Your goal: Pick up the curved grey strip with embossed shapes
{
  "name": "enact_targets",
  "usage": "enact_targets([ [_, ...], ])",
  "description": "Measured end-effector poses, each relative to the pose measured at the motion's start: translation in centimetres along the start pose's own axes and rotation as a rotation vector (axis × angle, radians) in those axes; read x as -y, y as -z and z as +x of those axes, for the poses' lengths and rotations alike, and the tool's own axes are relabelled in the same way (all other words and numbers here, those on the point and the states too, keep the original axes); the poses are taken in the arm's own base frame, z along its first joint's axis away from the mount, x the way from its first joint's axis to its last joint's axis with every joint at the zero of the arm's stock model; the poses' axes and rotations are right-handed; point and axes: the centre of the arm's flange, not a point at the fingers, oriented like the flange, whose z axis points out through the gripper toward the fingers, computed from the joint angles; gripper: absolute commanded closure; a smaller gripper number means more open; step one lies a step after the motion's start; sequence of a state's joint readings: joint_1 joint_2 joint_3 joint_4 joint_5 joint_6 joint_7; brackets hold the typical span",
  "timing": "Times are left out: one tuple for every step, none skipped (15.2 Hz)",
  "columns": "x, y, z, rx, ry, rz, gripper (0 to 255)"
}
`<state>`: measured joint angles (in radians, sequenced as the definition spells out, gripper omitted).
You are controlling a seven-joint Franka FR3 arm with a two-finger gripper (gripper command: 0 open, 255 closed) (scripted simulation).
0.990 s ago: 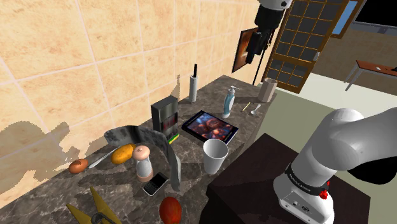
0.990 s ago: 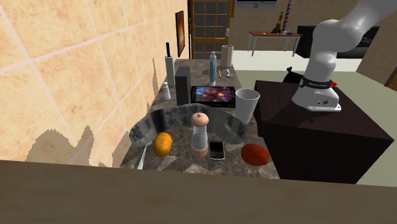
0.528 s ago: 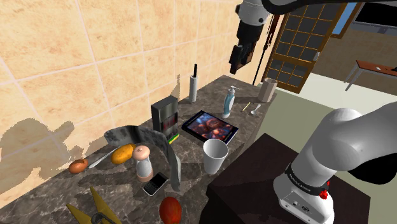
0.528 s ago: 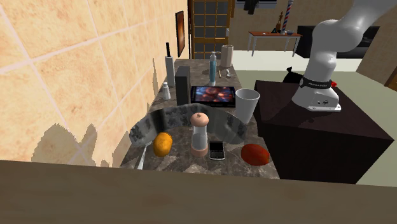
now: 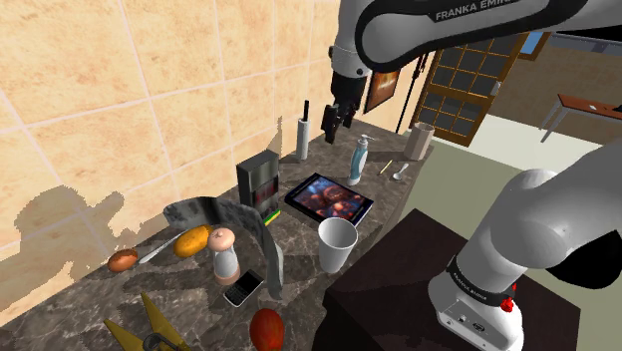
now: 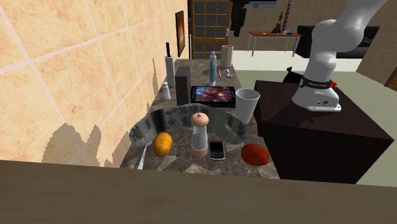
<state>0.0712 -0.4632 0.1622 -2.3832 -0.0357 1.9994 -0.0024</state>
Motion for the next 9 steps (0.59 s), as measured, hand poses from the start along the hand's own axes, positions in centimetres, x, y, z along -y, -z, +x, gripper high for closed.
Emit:
enact_targets([
  [0.5,-0.7,1.0,0.002,0.003,0.001,0],
  [1.1,-1.5,1.7,0.005,0.005,0.002,0],
  [1.9,-2.3,2.4,0.007,0.008,0.004,0],
  [2.2,-3.2,3.3,0.010,0.011,0.005,0],
  [2.9,-4.3,3.9,0.013,0.013,0.007,0],
  [3.7,-5.6,4.5,0.015,0.016,0.008,0],
  [4.4,-6.4,5.2,0.018,0.019,0.009,0],
  [5.1,-7.2,6.0,0.019,0.022,0.011,0],
  [5.6,-7.9,6.8,0.021,0.024,0.012,0],
])
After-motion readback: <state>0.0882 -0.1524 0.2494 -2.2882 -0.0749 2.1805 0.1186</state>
